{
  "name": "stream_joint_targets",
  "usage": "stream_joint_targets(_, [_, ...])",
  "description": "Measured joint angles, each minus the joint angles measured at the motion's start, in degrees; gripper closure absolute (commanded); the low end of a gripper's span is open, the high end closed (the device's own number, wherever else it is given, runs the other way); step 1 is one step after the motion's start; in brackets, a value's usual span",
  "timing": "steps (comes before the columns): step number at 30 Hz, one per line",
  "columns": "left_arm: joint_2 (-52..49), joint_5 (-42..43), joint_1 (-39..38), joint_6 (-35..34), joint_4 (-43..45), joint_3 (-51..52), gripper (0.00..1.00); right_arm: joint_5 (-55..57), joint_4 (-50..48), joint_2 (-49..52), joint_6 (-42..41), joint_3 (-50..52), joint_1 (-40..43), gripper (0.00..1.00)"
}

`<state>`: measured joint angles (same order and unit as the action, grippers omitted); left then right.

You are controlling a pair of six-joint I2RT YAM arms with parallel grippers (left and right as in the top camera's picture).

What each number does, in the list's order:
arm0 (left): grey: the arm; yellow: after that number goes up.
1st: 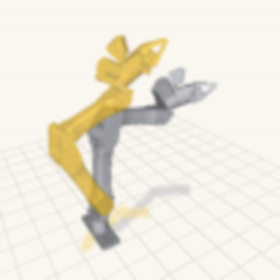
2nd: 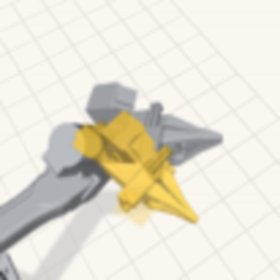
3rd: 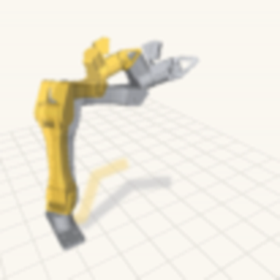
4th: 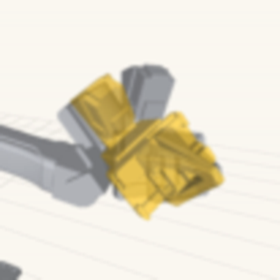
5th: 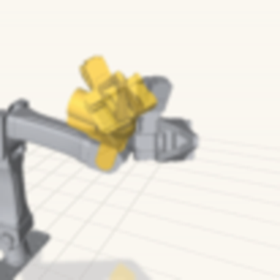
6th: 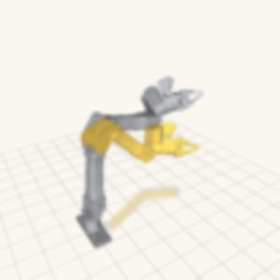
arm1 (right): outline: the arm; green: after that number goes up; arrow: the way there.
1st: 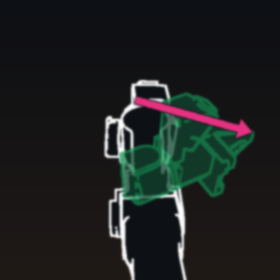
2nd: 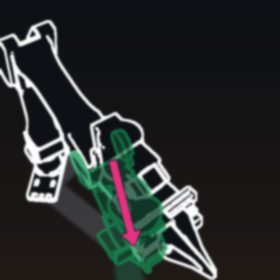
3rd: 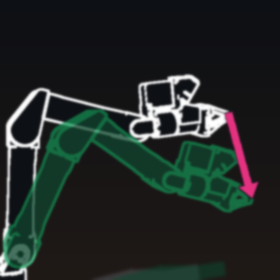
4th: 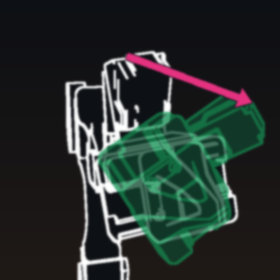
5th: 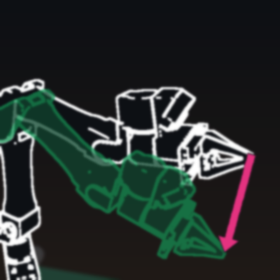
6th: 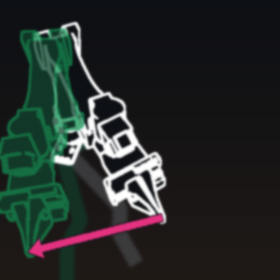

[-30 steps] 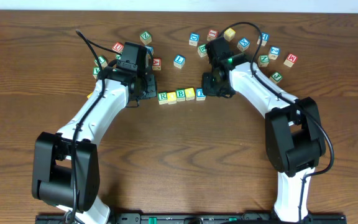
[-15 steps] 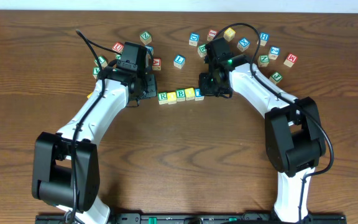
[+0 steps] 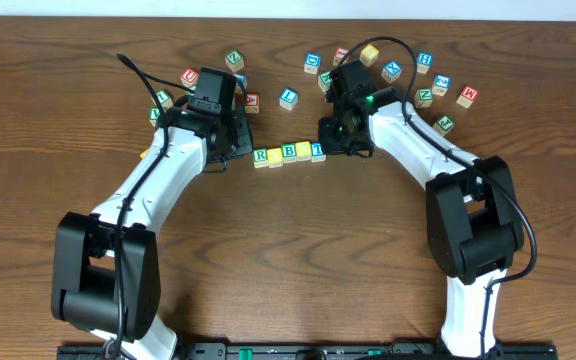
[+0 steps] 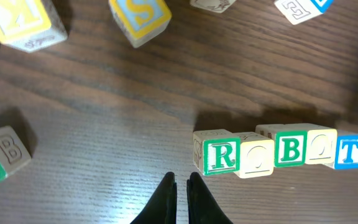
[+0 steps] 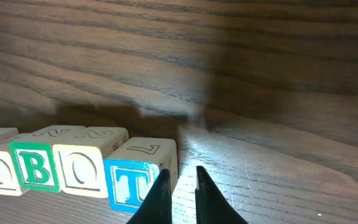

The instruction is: Spell out ROBOT

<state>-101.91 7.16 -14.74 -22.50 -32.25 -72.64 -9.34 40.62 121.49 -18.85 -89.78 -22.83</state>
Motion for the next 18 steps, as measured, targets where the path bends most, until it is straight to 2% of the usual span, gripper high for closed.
stream_joint_targets(8, [0.0,-3.0,0.0,-6.5,2.1,3.0,0.92,-0.1,0.0,0.0,0.1,0.0,0.0,0.87])
stream_joint_targets(18, [-0.1,-3.4,0.0,-7.4,8.2,7.2,0.92,-0.2,0.0,0.0,0.4,0.0,0.0,0.58])
